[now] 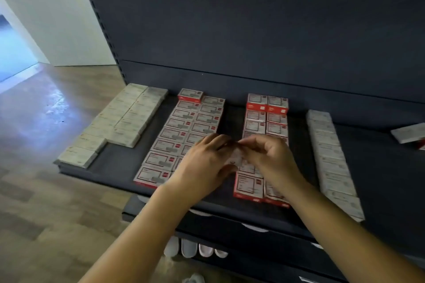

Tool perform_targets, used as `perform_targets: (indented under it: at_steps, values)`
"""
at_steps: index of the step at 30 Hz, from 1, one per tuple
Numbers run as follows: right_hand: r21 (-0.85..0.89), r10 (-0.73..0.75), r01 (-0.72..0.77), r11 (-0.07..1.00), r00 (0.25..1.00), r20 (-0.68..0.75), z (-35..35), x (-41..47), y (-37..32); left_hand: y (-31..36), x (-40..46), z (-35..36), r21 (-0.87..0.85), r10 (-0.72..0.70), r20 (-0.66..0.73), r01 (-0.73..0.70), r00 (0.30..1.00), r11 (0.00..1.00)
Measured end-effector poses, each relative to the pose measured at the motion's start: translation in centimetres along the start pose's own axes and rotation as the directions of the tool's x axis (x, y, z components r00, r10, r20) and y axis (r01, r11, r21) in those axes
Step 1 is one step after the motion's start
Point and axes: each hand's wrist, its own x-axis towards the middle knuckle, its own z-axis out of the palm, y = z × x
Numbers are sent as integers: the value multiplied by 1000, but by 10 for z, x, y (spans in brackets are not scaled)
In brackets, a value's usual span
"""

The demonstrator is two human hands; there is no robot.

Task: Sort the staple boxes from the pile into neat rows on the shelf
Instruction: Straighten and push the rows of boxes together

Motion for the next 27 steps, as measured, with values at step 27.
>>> perform_targets:
  at_steps: [27]
  values:
    - [-542, -265, 368, 756, 928, 260, 141, 37, -28, -192, -141, -67, 118, -185, 121, 171, 975, 978]
